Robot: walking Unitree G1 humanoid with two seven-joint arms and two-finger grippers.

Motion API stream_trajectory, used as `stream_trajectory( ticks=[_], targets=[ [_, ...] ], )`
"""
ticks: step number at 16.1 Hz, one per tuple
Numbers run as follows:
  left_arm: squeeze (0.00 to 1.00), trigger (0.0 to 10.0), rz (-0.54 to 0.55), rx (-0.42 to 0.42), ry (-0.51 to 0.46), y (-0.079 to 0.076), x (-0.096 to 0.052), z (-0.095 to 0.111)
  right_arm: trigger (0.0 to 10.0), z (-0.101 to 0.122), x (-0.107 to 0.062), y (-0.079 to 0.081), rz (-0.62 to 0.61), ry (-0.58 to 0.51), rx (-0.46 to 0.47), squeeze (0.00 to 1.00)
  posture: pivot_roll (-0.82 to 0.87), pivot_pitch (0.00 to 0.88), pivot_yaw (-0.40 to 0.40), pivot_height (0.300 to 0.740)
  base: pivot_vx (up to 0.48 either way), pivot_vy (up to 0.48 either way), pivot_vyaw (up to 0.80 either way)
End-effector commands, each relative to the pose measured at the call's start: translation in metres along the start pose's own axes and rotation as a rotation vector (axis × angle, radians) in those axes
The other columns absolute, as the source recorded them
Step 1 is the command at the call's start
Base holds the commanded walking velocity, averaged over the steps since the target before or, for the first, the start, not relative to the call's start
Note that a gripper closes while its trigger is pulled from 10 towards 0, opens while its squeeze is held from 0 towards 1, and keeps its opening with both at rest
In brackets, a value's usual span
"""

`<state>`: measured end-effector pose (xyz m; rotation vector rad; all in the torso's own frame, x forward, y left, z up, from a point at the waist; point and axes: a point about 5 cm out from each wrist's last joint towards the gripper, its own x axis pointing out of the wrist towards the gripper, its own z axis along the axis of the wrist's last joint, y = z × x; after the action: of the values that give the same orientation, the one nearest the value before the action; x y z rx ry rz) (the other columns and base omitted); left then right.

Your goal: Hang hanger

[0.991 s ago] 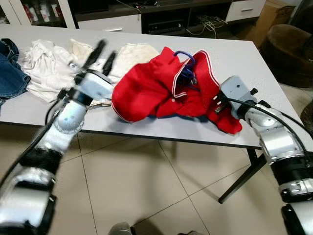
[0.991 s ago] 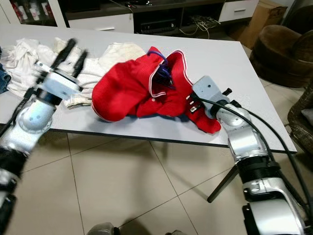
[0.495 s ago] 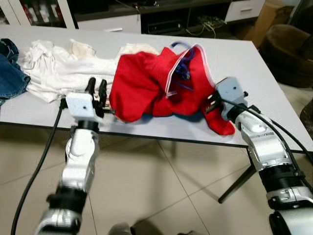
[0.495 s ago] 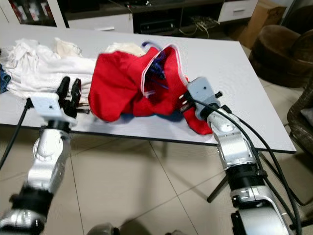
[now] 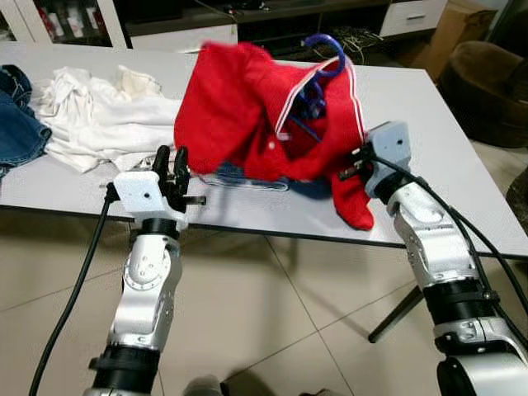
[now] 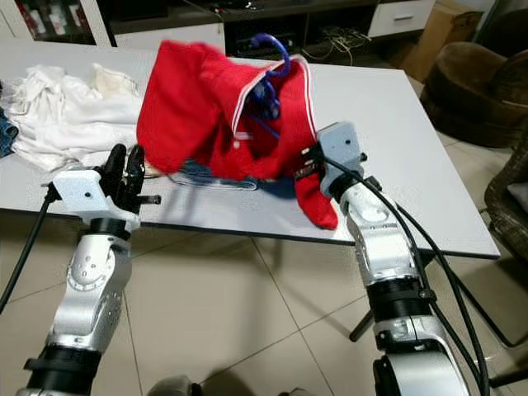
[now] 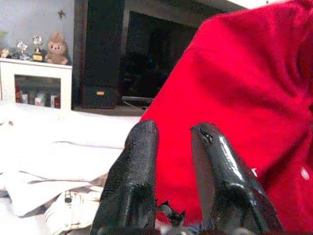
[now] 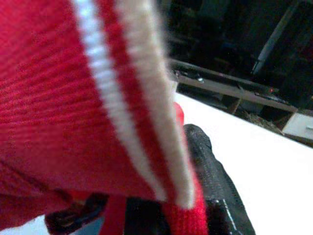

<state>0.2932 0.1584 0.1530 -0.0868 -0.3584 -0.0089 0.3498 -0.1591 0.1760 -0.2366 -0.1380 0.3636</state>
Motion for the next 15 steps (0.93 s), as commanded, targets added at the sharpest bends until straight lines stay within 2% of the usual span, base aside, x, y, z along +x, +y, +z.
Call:
stream_trajectory(
  ticks=[1, 6, 13, 15],
  targets=[
    [0.0, 10.0, -0.003, 0.017, -0.001, 0.0, -0.001, 0.003, 10.0, 0.015, 0.002, -0.002, -0.009, -0.078, 0.008, 0.0, 0.12, 0.0, 0.016, 0.74, 0.0, 0.0, 0.8],
    [0.0, 10.0, -0.056, 0.057, -0.025, -0.01, -0.002, 0.007, 10.0, 0.021, 0.002, -0.009, -0.054, -0.114, 0.024, 0.0, 0.12, 0.0, 0.01, 0.74, 0.0, 0.0, 0.79],
    [0.0, 10.0, -0.082, 0.072, -0.036, -0.017, -0.004, 0.009, 10.0, 0.034, 0.001, -0.023, -0.163, -0.166, -0.013, 0.0, 0.12, 0.0, 0.004, 0.74, 0.0, 0.0, 0.79],
    [0.0, 10.0, -0.085, 0.074, -0.037, -0.017, -0.004, 0.009, 10.0, 0.038, -0.001, -0.031, -0.231, -0.184, -0.042, 0.0, 0.12, 0.0, 0.004, 0.74, 0.0, 0.0, 0.79]
  ],
)
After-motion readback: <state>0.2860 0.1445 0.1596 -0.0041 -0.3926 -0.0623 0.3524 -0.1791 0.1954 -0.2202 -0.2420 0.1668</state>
